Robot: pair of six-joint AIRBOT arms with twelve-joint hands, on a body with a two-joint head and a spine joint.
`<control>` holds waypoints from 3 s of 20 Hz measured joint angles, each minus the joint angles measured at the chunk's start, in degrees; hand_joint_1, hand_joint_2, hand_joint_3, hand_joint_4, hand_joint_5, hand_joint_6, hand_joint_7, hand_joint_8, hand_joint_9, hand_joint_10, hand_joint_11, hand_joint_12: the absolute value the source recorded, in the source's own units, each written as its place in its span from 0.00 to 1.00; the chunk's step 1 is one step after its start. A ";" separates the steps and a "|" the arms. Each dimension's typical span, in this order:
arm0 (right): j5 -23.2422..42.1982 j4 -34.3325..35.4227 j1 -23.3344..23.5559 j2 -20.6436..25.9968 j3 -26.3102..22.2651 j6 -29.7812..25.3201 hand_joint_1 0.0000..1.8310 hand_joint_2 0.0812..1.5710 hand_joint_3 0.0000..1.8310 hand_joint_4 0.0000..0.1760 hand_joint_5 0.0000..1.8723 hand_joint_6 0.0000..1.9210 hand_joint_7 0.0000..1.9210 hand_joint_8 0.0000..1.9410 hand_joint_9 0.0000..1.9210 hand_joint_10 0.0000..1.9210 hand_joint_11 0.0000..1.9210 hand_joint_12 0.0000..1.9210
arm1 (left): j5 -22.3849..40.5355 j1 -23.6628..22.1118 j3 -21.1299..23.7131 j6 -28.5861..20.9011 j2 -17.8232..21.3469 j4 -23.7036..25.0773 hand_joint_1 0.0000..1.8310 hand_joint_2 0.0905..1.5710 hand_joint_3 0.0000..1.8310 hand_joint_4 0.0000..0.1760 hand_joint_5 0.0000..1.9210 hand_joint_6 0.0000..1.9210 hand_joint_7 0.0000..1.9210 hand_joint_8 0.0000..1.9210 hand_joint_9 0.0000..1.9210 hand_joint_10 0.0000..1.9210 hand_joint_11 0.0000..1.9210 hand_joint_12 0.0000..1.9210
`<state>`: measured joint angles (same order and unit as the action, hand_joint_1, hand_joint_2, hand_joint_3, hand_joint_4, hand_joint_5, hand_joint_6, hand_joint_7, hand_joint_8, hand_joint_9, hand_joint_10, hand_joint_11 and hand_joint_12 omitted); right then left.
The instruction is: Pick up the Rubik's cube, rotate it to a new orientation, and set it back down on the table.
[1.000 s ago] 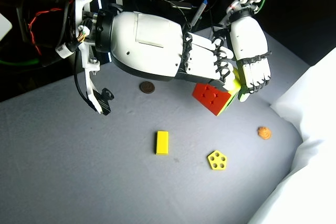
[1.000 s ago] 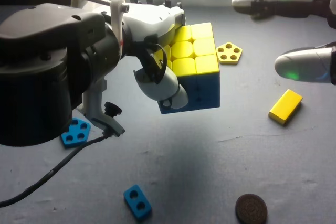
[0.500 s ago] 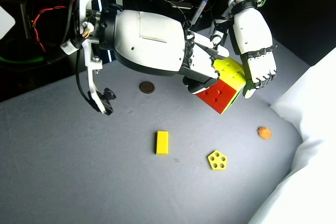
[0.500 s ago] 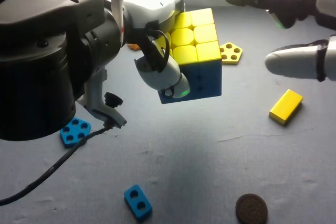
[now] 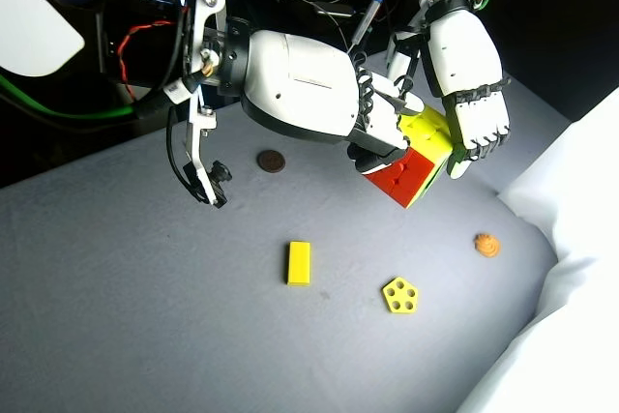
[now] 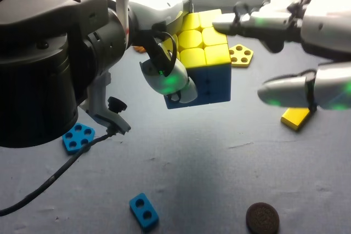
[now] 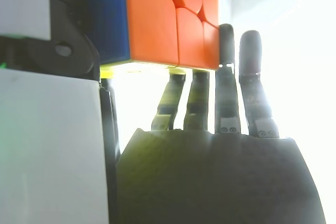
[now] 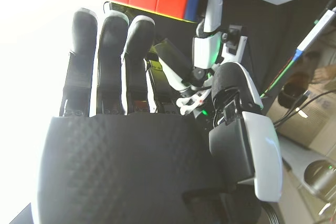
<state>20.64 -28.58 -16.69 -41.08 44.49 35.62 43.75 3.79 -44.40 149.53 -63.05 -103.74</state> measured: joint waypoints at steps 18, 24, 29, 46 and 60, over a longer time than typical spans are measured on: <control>-3.15 4.59 -1.31 -2.16 -0.22 6.12 0.01 0.83 0.00 0.00 0.09 0.01 0.22 0.80 0.19 0.99 0.12 1.00 | 0.04 0.07 -0.24 0.20 0.11 -0.04 0.62 0.74 0.00 0.00 0.08 0.77 0.11 0.80 0.09 0.78 0.00 0.85; -1.57 4.28 -2.89 -2.21 -0.26 6.23 0.00 0.83 0.00 0.00 0.07 0.00 0.18 0.81 0.15 0.99 0.08 1.00 | -0.02 0.04 -0.24 0.44 0.11 -0.28 0.64 0.73 0.00 0.00 0.07 0.77 0.10 0.78 0.07 0.78 0.00 0.81; -2.38 3.13 -3.67 -2.23 -0.90 6.29 0.00 0.83 0.00 0.00 0.05 0.00 0.17 0.84 0.15 1.00 0.08 1.00 | -0.02 -0.07 -0.59 0.42 0.11 -0.02 0.63 0.73 0.00 0.00 0.09 0.75 0.11 0.77 0.09 0.77 0.00 0.84; -3.85 3.10 -4.33 -3.10 -0.76 6.29 0.00 0.83 0.00 0.00 0.03 0.00 0.15 0.86 0.15 1.00 0.07 1.00 | 0.52 -0.52 -0.83 0.52 0.11 -0.07 0.63 0.72 0.00 0.00 0.07 0.75 0.10 0.77 0.09 0.77 0.00 0.83; -4.37 10.67 -4.39 -5.42 -0.02 14.45 0.00 0.84 0.00 0.00 0.03 0.00 0.14 0.86 0.14 1.00 0.06 1.00 | 1.38 -0.55 -1.25 0.72 0.11 -0.02 0.63 0.71 0.00 0.00 0.08 0.76 0.11 0.78 0.08 0.78 0.00 0.85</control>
<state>16.27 -17.91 -21.08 -46.50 44.47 50.06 45.12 3.25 -45.65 150.26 -62.94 -103.77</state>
